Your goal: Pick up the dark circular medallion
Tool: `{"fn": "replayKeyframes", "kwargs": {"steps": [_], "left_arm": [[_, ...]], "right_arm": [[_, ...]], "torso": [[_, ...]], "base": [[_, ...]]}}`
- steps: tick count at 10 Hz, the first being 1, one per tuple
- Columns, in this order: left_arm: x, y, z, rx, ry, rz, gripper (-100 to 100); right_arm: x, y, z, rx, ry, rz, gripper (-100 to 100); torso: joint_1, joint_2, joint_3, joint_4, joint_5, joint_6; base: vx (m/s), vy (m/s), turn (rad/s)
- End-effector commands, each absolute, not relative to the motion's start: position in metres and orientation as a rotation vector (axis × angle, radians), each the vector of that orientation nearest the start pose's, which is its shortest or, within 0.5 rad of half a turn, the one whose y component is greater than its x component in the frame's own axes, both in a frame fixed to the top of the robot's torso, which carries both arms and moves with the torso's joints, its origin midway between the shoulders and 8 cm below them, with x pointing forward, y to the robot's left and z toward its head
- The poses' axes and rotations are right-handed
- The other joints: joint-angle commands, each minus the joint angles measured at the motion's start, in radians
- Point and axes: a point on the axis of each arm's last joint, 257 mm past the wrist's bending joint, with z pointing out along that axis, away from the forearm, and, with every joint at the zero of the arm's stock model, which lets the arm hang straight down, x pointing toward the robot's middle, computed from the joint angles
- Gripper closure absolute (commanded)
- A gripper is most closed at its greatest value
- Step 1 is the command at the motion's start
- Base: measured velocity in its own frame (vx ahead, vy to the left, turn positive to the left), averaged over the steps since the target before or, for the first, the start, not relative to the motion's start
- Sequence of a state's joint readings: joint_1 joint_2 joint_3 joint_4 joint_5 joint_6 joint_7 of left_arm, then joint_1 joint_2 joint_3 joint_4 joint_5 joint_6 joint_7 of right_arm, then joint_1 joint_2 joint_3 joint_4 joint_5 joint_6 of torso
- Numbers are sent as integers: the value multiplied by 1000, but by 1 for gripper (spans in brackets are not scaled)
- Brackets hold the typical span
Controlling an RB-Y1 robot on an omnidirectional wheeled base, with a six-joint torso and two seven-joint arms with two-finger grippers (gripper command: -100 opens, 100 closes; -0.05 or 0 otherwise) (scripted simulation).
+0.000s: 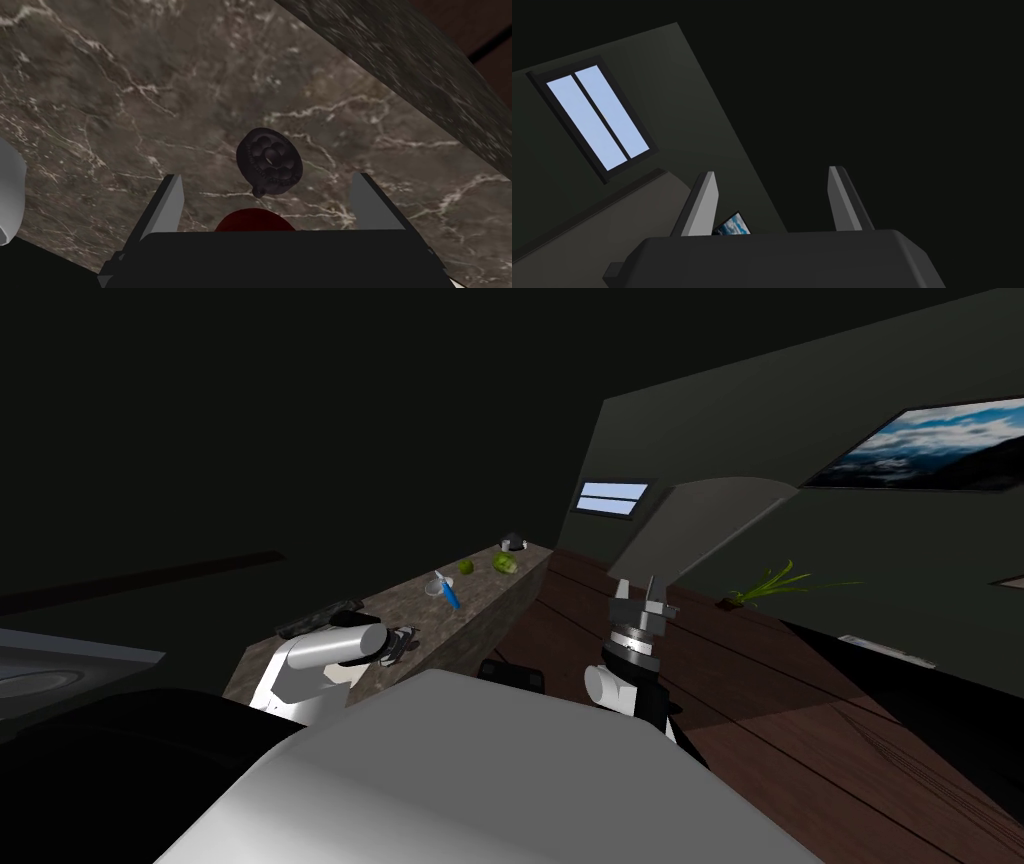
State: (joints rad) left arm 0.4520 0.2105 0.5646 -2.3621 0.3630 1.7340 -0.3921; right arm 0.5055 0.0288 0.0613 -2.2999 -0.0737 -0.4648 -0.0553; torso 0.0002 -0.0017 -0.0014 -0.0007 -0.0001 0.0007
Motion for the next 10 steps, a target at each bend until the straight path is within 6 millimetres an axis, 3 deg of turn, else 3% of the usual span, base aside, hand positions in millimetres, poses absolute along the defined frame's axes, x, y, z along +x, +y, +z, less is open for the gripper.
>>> {"fn": "replayKeyframes", "kwargs": {"steps": [1,2,6,7,10], "left_arm": [[184,449,-318,-2008,1951,-34,0],[187,451,-324,-2010,1947,-34,-100],[192,454,-335,-2015,1943,-33,-100],[192,454,-335,-2014,1941,-33,100],[192,455,-335,-2016,1940,-33,100]], "right_arm": [[347,-271,25,769,539,1455,0],[347,-271,25,769,539,1455,0],[347,-271,25,769,539,1455,0],[347,-271,25,769,539,1455,0],[347,-271,25,769,539,1455,0]], "torso": [[0,0,0,0,0,0],[1,1,1,0,0,0],[1,3,2,1,0,0],[1,3,2,1,0,0],[1,2,1,0,0,1]], "base": [[0,0,0],[-5,-2,-20],[-15,-1,-15],[0,0,0],[0,0,0]]}}
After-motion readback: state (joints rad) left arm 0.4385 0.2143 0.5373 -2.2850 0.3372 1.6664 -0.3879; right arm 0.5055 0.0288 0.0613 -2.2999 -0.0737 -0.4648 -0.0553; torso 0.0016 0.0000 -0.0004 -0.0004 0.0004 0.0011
